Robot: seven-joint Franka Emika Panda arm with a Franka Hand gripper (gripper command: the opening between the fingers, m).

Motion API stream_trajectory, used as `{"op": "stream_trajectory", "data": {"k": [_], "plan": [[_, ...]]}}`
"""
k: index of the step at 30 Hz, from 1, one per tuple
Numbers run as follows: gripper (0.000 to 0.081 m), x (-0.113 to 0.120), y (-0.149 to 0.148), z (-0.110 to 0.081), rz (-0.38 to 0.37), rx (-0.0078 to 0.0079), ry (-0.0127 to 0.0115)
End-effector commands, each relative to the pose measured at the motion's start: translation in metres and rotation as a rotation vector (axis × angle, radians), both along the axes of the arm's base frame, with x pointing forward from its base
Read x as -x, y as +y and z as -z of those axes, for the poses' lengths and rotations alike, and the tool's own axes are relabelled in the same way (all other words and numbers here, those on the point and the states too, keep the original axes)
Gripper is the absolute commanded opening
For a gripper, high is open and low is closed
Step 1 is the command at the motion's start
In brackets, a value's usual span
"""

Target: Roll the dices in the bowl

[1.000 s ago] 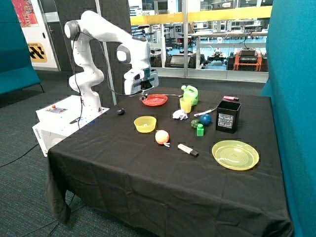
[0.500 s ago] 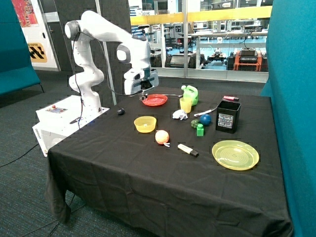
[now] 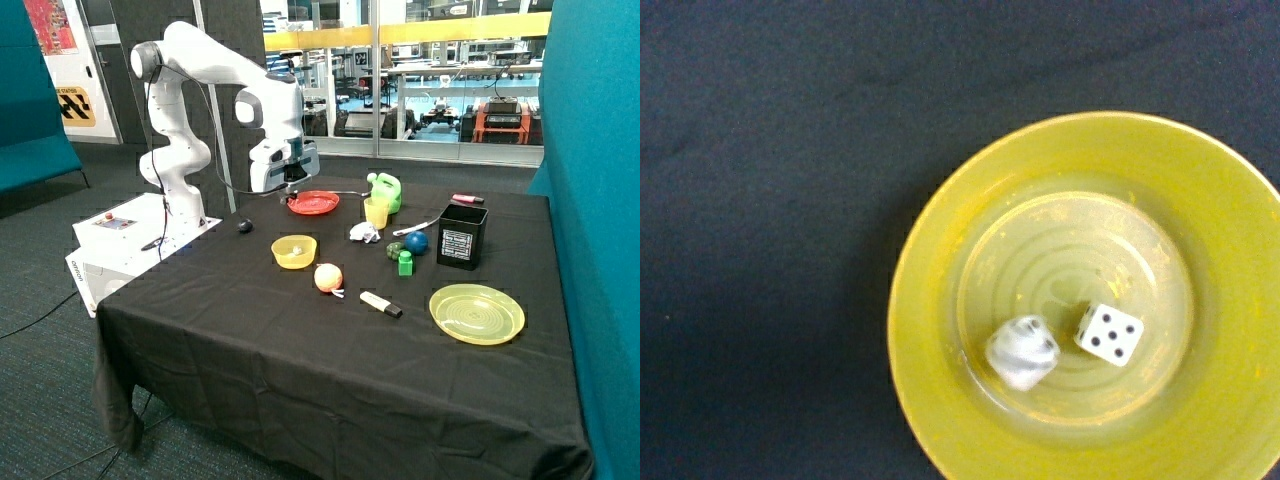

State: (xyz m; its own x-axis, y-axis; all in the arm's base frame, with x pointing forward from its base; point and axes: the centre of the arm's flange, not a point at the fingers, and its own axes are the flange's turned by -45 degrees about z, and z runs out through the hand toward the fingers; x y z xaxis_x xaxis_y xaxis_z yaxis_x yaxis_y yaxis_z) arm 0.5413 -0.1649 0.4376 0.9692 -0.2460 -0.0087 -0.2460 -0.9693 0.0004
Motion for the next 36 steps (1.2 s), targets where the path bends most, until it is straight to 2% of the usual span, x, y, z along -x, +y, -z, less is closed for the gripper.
{"op": "stream_trajectory", "data": {"k": [1, 9, 15, 18, 20, 24, 36], "plan": [[0.0571, 0.007, -0.006, 0.004, -0.004, 0.0018, -0.0086], [0.0534, 0.013, -0.009, 0.005, -0.016, 0.0017, -0.0086], [0.0387, 0.017, -0.004, 0.003, -0.081, 0.0015, -0.0086], [0.0324, 0.019, 0.002, 0.002, -0.088, 0.0014, -0.0086], [0.0274, 0.021, 0.006, 0.001, -0.13, 0.0012, -0.0087], [0.0225, 0.022, 0.011, 0.0, -0.138, 0.0012, -0.0087], [0.0201, 0.021, 0.043, -0.004, -0.263, 0.0007, -0.0087]]}}
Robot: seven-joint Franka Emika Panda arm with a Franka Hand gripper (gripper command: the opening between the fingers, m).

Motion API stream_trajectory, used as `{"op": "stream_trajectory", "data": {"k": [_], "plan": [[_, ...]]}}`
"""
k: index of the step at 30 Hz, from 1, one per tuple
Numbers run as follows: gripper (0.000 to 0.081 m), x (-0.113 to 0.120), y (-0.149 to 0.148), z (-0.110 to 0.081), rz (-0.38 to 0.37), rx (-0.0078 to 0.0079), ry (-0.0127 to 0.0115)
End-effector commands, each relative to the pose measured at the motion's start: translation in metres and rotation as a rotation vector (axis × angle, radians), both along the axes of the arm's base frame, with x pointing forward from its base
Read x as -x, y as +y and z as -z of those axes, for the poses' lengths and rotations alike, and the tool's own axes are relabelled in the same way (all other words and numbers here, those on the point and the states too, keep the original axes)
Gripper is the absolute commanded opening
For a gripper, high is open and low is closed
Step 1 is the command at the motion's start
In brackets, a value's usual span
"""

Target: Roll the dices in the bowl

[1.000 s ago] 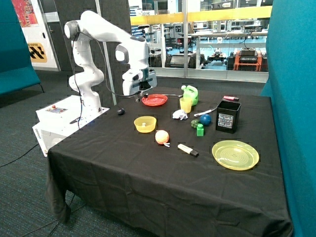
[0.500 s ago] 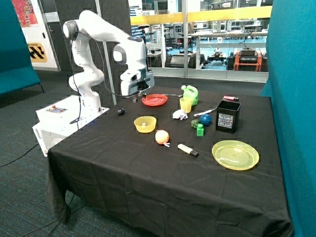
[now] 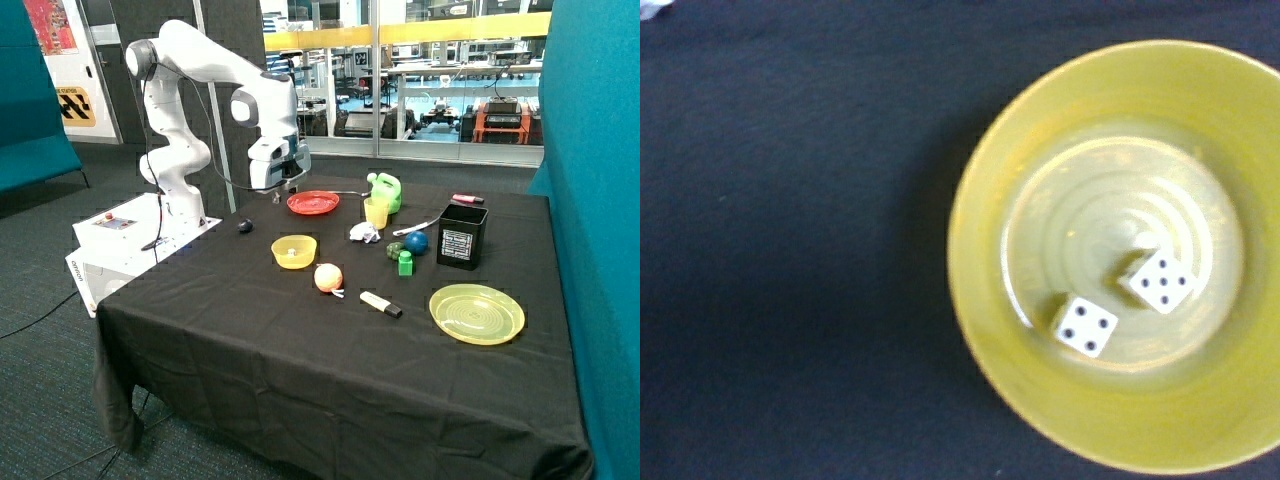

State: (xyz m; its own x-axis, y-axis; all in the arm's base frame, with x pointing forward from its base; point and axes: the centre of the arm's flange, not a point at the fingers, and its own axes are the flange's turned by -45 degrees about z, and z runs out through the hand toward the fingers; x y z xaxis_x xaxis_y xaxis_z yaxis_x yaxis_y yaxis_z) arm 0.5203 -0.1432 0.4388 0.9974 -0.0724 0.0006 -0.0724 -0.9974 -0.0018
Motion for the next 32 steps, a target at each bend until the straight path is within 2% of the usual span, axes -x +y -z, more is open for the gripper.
{"op": "stream_trajectory", "data": {"k": [1, 9, 32], "plan": [[0.0199, 0.0, 0.024, -0.002, -0.1, 0.0018, 0.0007], [0.0199, -0.003, 0.039, -0.001, -0.151, 0.0018, 0.0006], [0.0205, -0.02, 0.055, 0.001, -0.23, 0.0018, 0.0005]]}}
